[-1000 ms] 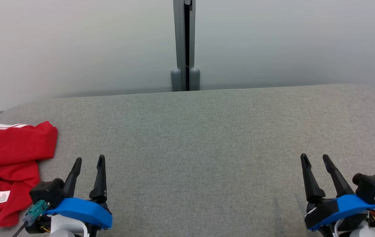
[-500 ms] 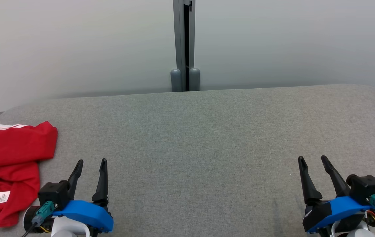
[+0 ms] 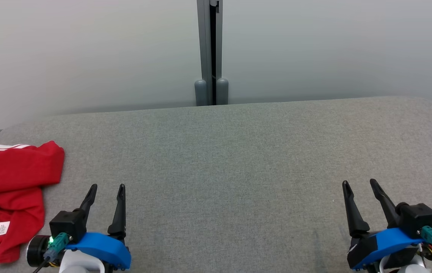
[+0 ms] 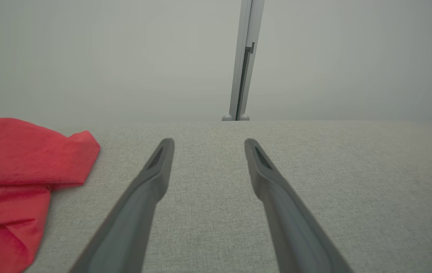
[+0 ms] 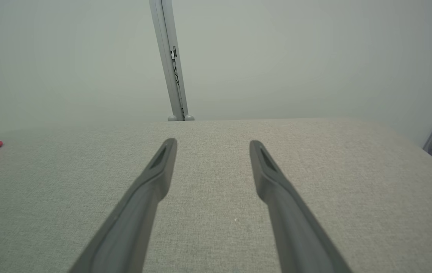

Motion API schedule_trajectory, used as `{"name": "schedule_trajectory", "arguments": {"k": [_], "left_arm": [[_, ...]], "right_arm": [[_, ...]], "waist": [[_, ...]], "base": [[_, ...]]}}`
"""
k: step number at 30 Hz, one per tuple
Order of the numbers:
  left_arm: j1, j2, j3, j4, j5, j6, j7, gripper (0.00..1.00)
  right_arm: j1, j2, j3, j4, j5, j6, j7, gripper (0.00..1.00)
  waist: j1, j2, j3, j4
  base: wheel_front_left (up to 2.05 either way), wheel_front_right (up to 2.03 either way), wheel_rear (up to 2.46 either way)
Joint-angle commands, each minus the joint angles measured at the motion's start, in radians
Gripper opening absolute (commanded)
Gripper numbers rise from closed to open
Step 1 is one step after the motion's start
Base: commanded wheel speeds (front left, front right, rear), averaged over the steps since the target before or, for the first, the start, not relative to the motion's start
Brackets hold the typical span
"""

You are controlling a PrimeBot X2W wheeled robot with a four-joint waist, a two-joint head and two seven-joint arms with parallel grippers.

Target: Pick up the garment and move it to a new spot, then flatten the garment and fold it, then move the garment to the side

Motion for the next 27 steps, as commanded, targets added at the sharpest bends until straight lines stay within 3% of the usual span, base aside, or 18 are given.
{"name": "schedule_trajectory", "arguments": {"k": [1,27], "left_arm": [[-0.013,0.006,-0.004,0.003,0.021,0.007,-0.008,1.0],[-0.017,-0.004,0.012,0.018,0.023,0.01,-0.013,1.0]], "right_arm": [[0.004,0.002,-0.001,0.001,-0.02,0.002,-0.009,1.0],[0.006,0.013,-0.017,0.001,-0.016,0.002,-0.013,1.0]], "waist": [[0.0,0.0,0.0,0.0],[0.0,0.0,0.007,0.024]], "base": [[0.0,0.0,0.0],[0.0,0.0,0.0]]}}
